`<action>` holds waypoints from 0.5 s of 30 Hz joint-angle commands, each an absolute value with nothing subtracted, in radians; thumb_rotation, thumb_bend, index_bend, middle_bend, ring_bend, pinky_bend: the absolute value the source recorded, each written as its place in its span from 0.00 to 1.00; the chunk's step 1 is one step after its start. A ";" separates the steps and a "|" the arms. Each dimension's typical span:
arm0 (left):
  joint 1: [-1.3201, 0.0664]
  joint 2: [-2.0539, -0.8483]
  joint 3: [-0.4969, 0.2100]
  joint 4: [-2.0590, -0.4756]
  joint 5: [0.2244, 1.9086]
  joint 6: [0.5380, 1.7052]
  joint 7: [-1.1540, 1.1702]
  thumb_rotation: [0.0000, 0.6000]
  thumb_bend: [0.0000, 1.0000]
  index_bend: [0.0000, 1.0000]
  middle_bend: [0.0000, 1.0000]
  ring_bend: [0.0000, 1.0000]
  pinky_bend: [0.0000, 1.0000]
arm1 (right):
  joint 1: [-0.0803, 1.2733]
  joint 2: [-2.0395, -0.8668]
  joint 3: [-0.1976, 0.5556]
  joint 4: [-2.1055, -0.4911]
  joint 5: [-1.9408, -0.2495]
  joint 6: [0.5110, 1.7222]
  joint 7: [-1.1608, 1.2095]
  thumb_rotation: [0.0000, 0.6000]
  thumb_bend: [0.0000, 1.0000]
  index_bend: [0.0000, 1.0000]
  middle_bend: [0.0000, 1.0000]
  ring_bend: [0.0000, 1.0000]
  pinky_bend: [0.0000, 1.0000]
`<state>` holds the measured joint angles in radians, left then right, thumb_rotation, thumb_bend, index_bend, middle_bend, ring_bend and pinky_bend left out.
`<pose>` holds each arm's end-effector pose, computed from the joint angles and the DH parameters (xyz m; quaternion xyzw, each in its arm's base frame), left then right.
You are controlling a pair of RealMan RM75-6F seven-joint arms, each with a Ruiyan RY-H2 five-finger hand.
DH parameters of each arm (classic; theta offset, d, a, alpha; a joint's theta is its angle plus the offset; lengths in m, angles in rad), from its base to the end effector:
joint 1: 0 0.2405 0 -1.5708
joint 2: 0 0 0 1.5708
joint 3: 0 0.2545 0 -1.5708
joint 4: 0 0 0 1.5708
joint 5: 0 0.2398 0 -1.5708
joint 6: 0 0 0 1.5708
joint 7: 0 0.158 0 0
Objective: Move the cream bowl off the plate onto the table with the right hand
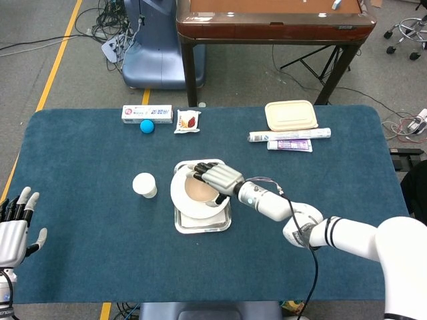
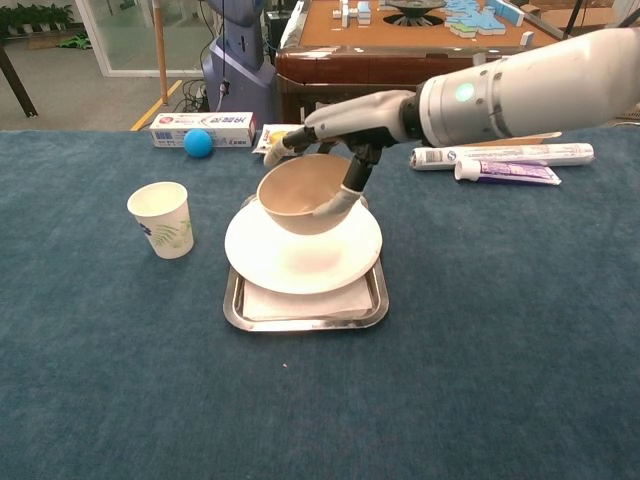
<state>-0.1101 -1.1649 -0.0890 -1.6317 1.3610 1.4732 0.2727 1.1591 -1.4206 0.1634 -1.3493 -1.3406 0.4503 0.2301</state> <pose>-0.3237 0.2129 0.1254 -0.5915 -0.3479 -0.3141 0.6561 -0.0455 -0.4195 -0.0560 0.8548 -0.3618 0.2978 0.2229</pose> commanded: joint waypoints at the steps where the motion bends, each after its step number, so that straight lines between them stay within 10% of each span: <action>1: -0.109 -1.175 -0.085 -1.632 1.367 1.480 0.291 1.00 0.36 0.00 0.00 0.00 0.00 | 1.097 -1.329 0.139 -1.462 -1.328 0.521 0.181 1.00 0.40 0.00 0.00 0.00 0.11; 15: -0.119 -1.213 -0.088 -1.629 1.361 1.484 0.370 1.00 0.36 0.00 0.00 0.00 0.00 | 0.874 -1.115 0.008 -1.661 -1.449 0.735 0.194 1.00 0.40 0.00 0.00 0.00 0.11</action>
